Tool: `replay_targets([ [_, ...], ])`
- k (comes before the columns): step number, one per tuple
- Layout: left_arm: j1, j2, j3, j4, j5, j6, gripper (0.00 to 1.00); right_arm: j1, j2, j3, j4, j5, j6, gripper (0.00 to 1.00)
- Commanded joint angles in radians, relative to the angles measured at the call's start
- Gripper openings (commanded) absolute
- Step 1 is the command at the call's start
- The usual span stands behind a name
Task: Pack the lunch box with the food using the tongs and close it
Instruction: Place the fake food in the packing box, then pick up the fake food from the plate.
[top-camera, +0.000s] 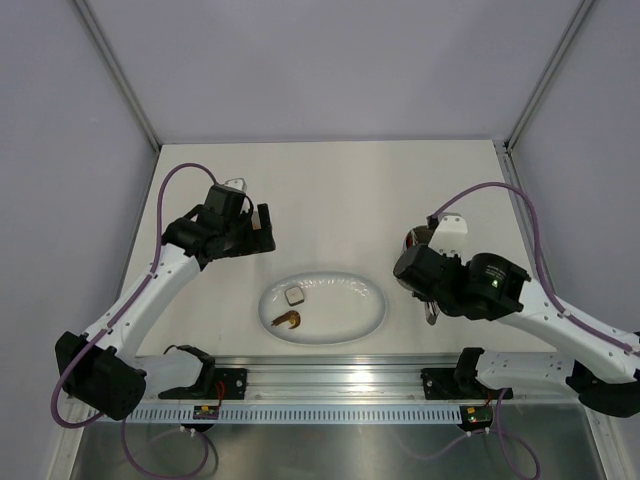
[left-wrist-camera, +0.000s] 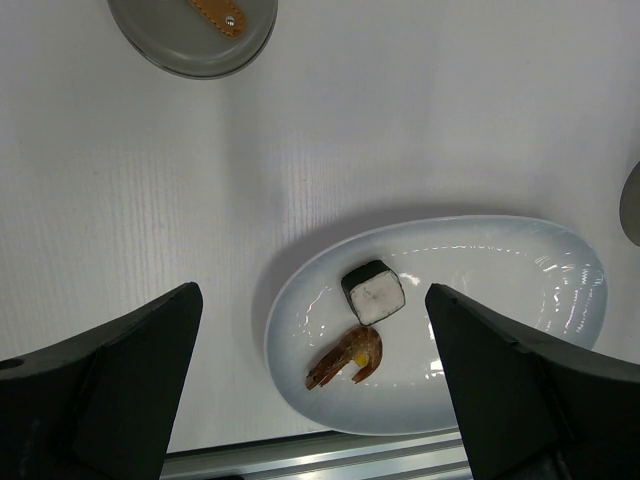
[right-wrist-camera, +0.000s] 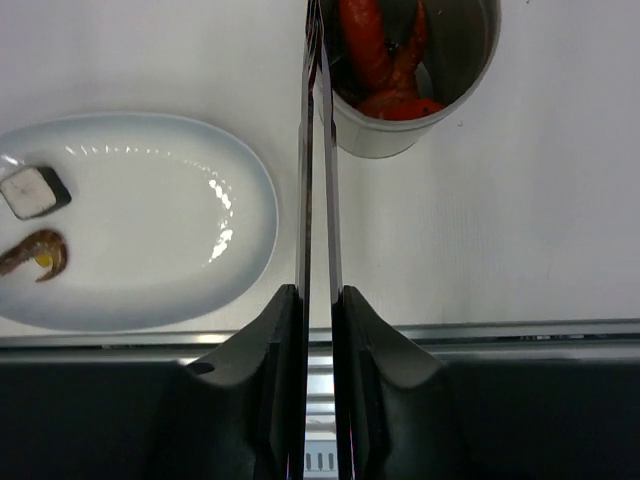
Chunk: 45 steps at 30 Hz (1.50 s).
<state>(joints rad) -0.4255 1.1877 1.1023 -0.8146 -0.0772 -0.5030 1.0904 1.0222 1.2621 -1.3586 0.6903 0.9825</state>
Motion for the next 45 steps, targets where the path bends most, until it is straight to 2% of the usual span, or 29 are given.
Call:
replay_targets([
  [1, 0.004, -0.011, 0.018, 0.026, 0.002, 0.001, 0.99, -0.004, 0.036, 0.071, -0.016, -0.098, -0.203, 0.13],
  [7, 0.005, -0.017, 0.013, 0.017, -0.021, 0.001, 0.99, 0.012, 0.110, 0.103, 0.141, -0.224, -0.350, 0.10],
  [17, 0.016, 0.006, 0.087, -0.023, -0.084, 0.026, 0.99, 0.180, 0.289, 0.140, 0.292, -0.313, -0.409, 0.13],
  [23, 0.031, 0.001, 0.100, -0.032, -0.087, 0.029, 0.99, 0.238, 0.375, 0.114, 0.407, -0.409, -0.406, 0.25],
  [29, 0.048, -0.008, 0.099, -0.032, -0.078, 0.029, 0.99, 0.247, 0.466, 0.143, 0.414, -0.397, -0.324, 0.37],
  [31, 0.048, -0.010, 0.096, -0.031, -0.073, 0.029, 0.99, 0.252, 0.483, 0.145, 0.427, -0.402, -0.309, 0.45],
  [34, 0.048, -0.011, 0.091, -0.028, -0.072, 0.030, 0.99, 0.253, 0.493, 0.148, 0.437, -0.399, -0.295, 0.51],
  [38, 0.050, -0.010, 0.088, -0.024, -0.070, 0.031, 0.99, 0.255, 0.507, 0.149, 0.441, -0.390, -0.294, 0.55],
  [45, 0.050, -0.011, 0.079, -0.020, -0.064, 0.029, 0.99, 0.255, 0.552, 0.160, 0.441, -0.373, -0.306, 0.56],
])
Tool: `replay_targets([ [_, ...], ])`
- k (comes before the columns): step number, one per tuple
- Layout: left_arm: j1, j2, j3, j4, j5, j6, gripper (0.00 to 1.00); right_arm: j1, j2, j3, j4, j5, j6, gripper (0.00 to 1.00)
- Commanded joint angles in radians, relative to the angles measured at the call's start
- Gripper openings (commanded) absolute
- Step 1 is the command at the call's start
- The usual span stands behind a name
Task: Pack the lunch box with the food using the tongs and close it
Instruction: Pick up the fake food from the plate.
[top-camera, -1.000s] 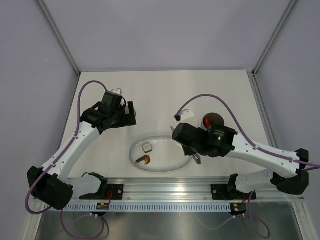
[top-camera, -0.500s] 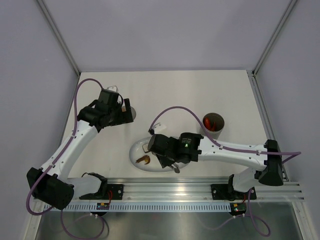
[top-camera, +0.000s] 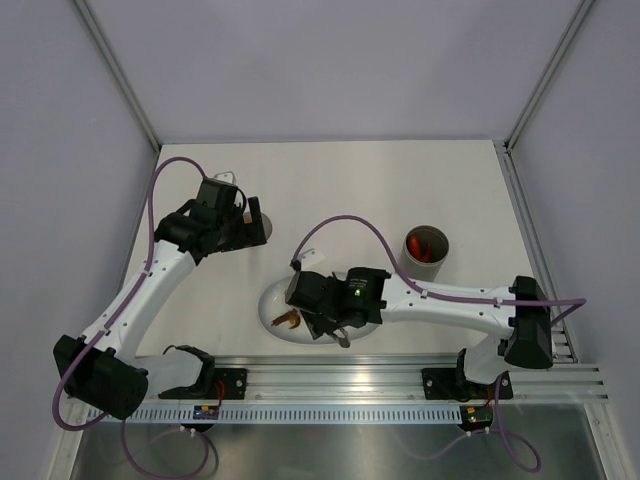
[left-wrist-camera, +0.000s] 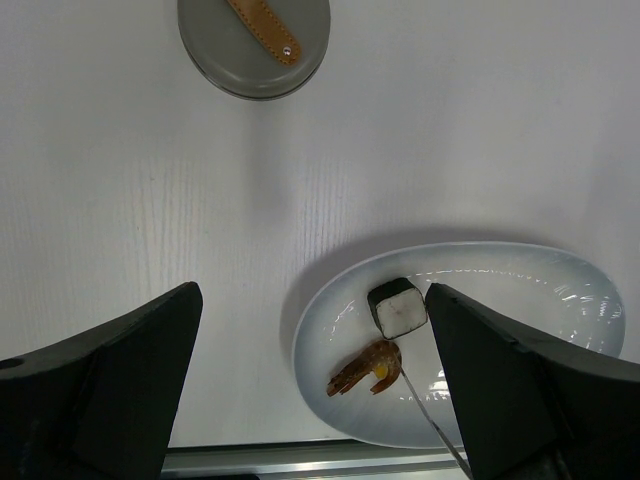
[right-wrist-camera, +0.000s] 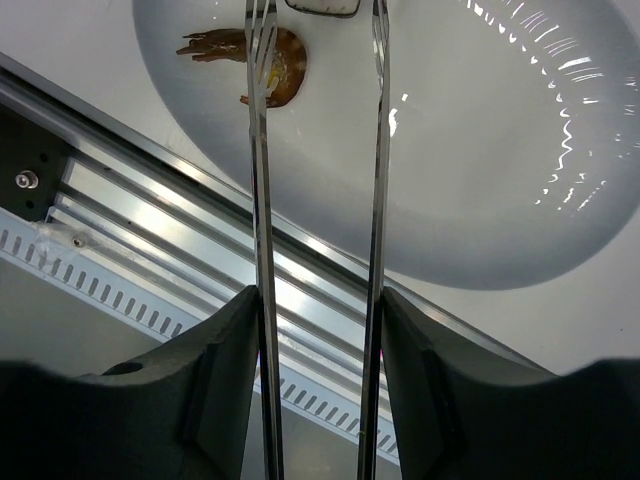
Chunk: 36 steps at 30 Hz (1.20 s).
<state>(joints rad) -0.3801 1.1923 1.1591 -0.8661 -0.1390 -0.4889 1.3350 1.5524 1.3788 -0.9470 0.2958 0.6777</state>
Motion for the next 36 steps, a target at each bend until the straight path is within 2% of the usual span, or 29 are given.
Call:
replay_targets([
  [1, 0.004, -0.016, 0.021, 0.033, -0.004, 0.016, 0.99, 0.009, 0.037, 0.048, 0.028, 0.022, -0.003, 0.56],
  [15, 0.004, -0.017, 0.014, 0.032, -0.002, 0.018, 0.99, 0.010, 0.123, 0.075, 0.062, 0.040, -0.033, 0.58],
  [20, 0.006, -0.019, 0.013, 0.033, 0.001, 0.018, 0.99, 0.010, 0.147, 0.098, 0.030, 0.077, -0.021, 0.46],
  [22, 0.006, -0.020, 0.014, 0.033, -0.001, 0.021, 0.99, 0.010, 0.124, 0.088, 0.034, 0.085, -0.015, 0.34],
  [24, 0.006, -0.019, 0.014, 0.033, -0.001, 0.021, 0.99, 0.009, 0.094, 0.082, 0.031, 0.094, -0.007, 0.27],
  [30, 0.006, -0.017, 0.008, 0.041, 0.010, 0.018, 0.99, 0.009, 0.003, 0.098, -0.087, 0.235, 0.048, 0.27],
  [36, 0.006, -0.016, 0.001, 0.044, 0.012, 0.018, 0.99, -0.049, -0.127, 0.091, -0.243, 0.367, 0.144, 0.28],
])
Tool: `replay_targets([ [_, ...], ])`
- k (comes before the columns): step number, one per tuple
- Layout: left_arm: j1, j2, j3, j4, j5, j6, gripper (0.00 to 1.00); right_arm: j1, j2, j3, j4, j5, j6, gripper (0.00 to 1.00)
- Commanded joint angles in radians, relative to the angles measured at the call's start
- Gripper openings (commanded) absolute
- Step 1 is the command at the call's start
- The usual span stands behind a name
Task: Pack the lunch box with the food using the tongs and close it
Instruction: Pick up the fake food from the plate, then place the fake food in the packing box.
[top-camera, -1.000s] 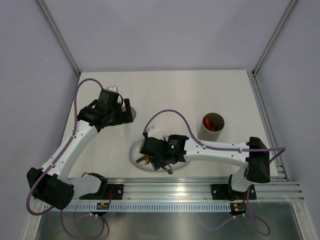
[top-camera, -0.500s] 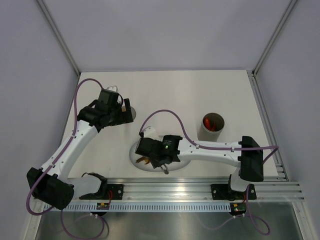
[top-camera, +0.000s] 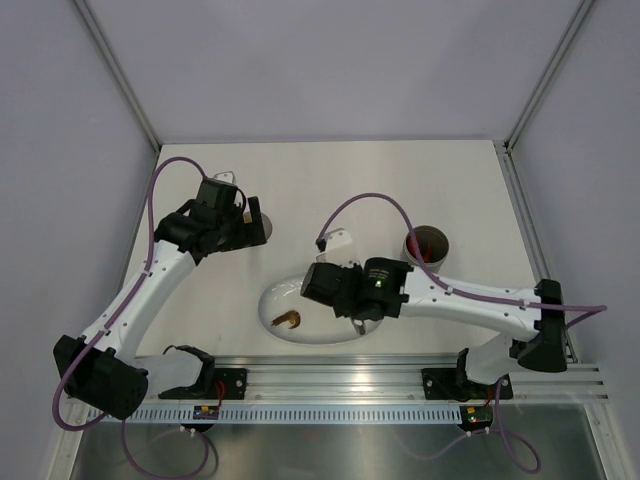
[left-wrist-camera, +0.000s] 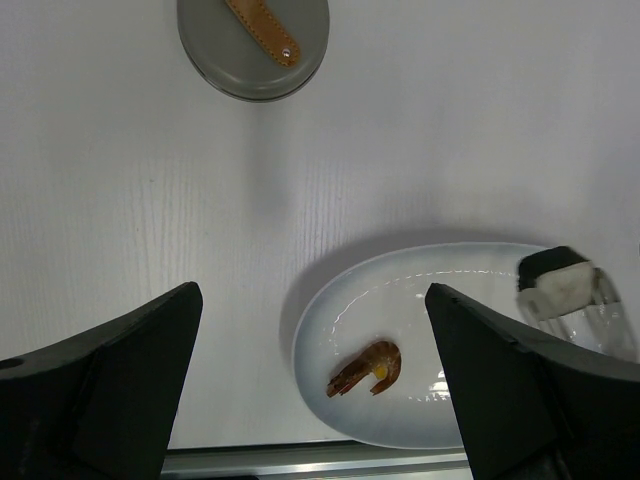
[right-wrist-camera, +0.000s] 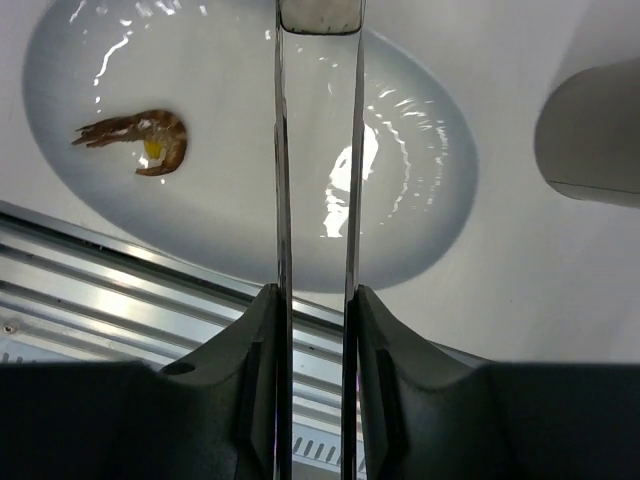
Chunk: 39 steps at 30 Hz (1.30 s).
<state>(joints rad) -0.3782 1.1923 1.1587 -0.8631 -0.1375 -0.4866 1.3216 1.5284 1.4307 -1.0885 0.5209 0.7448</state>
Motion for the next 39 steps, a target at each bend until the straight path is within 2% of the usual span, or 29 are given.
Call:
replay_targets([
  [1, 0.004, -0.016, -0.001, 0.042, 0.009, 0.019, 0.99, -0.045, -0.120, 0.036, -0.137, 0.163, 0.088, 0.28],
  [6, 0.002, -0.010, -0.002, 0.044, 0.010, 0.019, 0.99, -0.097, -0.206, 0.025, -0.253, 0.212, 0.160, 0.28],
  [18, 0.004, 0.006, 0.018, 0.044, 0.022, 0.019, 0.99, -0.130, -0.327, 0.043, -0.542, 0.324, 0.355, 0.29],
  [30, 0.004, 0.006, 0.026, 0.041, 0.026, 0.019, 0.99, -0.134, -0.520, -0.045, -0.547, 0.304, 0.449, 0.29],
  [39, 0.004, 0.009, 0.019, 0.045, 0.030, 0.022, 0.99, -0.170, -0.593, -0.118, -0.545, 0.284, 0.464, 0.29],
])
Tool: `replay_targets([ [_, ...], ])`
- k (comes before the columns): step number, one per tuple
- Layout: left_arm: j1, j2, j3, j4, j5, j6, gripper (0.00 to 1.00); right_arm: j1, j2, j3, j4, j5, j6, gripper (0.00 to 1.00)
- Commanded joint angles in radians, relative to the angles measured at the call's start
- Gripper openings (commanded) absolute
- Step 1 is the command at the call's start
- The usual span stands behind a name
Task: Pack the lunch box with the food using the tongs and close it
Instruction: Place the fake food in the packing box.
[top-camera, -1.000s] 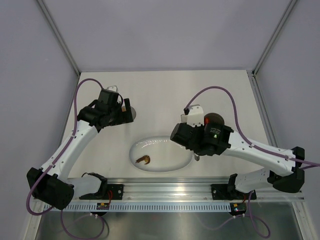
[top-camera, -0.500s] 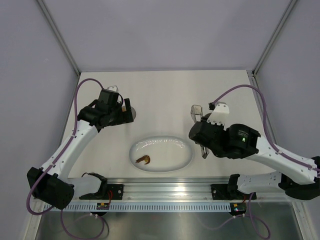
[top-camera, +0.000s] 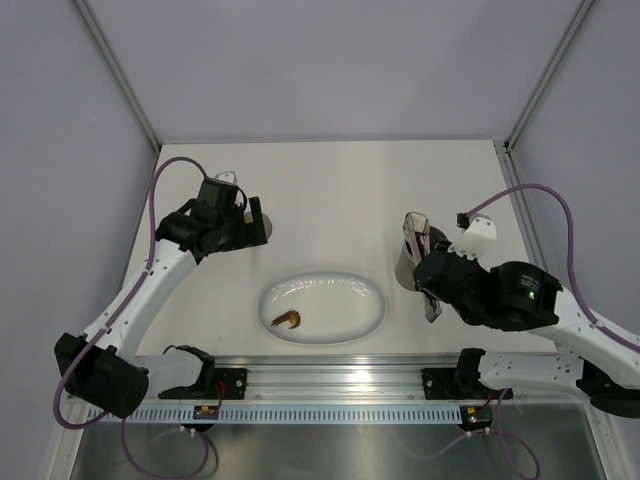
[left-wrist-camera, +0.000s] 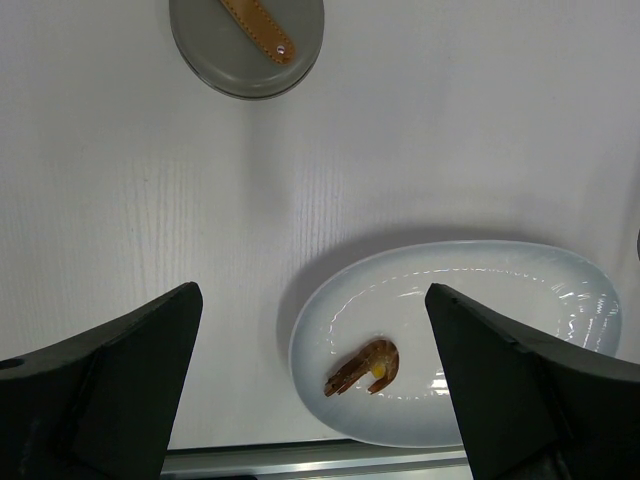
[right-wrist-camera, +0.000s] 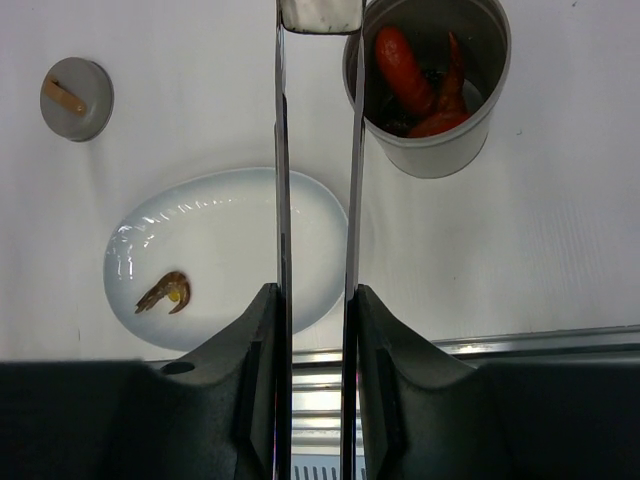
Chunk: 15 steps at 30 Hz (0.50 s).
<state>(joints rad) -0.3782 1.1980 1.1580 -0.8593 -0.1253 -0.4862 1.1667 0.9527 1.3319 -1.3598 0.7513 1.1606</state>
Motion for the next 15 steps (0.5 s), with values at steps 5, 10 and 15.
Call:
replay_targets([
  [5, 0.004, 0.000, 0.019, 0.039, 0.013, 0.023, 0.99, -0.042, -0.038, -0.066, -0.274, 0.040, 0.062, 0.29],
  [10, 0.004, -0.002, 0.019, 0.037, 0.015, 0.021, 0.99, -0.056, -0.069, -0.094, -0.275, 0.020, 0.076, 0.29],
  [15, 0.004, -0.002, 0.019, 0.037, 0.018, 0.021, 0.99, -0.068, -0.098, -0.126, -0.274, 0.006, 0.082, 0.32],
])
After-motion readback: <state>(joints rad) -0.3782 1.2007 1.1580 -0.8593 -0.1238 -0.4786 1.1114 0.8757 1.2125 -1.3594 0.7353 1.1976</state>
